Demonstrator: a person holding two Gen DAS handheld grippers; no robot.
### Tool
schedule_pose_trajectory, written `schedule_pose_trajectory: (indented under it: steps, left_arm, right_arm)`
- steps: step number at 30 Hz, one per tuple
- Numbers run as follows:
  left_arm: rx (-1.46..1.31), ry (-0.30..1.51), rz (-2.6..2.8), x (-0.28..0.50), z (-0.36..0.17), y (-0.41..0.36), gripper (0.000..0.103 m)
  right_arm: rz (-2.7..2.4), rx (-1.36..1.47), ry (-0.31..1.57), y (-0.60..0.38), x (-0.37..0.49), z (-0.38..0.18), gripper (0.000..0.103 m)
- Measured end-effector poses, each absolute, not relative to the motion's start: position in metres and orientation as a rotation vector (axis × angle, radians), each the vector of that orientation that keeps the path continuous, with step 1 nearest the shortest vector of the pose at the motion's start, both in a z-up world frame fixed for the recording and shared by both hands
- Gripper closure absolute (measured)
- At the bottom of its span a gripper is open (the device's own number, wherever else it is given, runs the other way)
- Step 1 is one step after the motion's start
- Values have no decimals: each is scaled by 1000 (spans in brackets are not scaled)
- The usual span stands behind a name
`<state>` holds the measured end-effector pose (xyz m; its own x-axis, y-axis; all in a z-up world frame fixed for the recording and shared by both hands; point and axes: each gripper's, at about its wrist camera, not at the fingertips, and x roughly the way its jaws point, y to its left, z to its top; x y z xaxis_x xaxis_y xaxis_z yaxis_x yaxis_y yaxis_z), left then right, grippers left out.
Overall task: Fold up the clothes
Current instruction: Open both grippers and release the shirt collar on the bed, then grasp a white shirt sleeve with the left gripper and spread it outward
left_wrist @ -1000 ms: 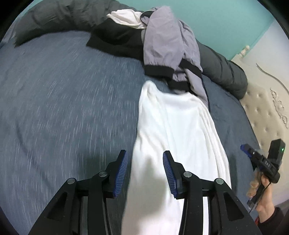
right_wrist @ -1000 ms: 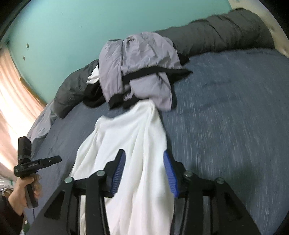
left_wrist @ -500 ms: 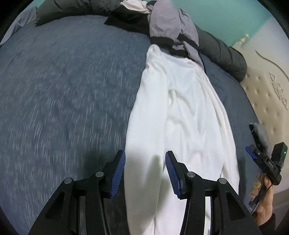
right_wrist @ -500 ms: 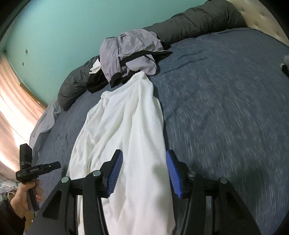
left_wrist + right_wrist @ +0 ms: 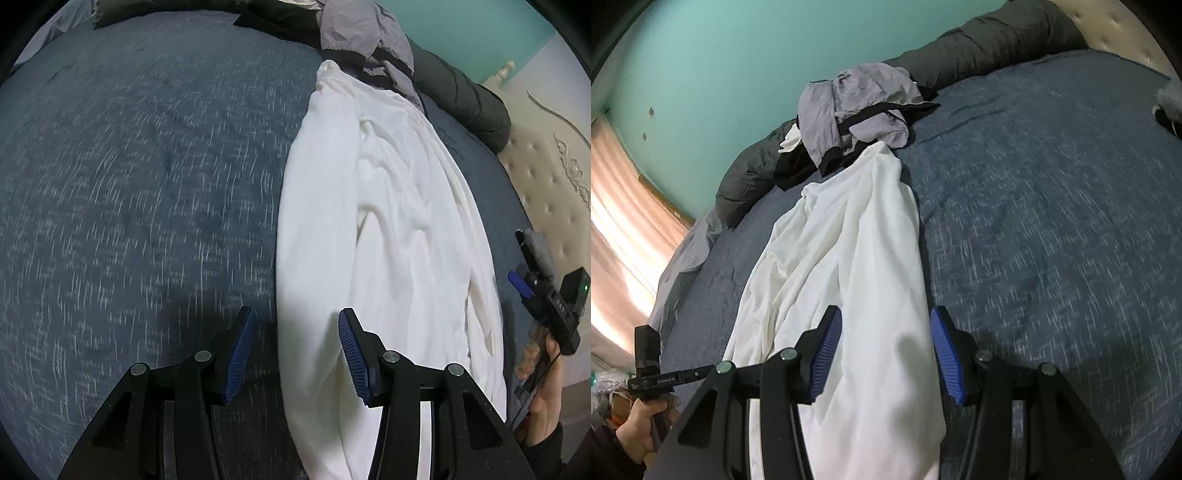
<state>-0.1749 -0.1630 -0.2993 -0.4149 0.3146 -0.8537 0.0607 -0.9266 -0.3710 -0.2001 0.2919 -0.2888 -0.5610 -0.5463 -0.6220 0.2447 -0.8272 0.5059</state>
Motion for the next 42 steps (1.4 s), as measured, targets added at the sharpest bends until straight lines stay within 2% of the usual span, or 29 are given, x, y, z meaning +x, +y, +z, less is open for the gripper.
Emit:
schedule_pose_trajectory:
  steps: [11,12,14,15,16,22,30,42]
  left_arm:
    - [-1619,-521,2423,-161,-312,-154,53]
    - [-1622,-517,2420,-161,-314,-153,56]
    - [-1626,-511,2409,-161,-316,-151,75]
    - [-1628,-505,2405,-161,-317,-150,93]
    - [-1626,-503,2405,-161,-316,-150,99]
    - [-1586,-488,2432,-160,-291,-162,99]
    - [-1627,-431,2573,-170,-249,-221,99]
    - [-1778,-445,2732,-208,-238,-318,99]
  right_arm:
    - [-2362,1088,-564,291,-209,-288,52]
    - [-2358,1087,-570,291,-209,-288,52]
    - [-2357,1084,-573,291,-210,-288,52]
    - [-2356,1083,-575,291,-210,-288,52]
    - [-2354,1083,-577,291,-210,-288,52]
    - [-2346,1082,-587,291,-210,-288,52]
    - [-2347,1079,-593,292,-211,-288,52]
    - [-2353,1094,-570,289,-215,-292,52]
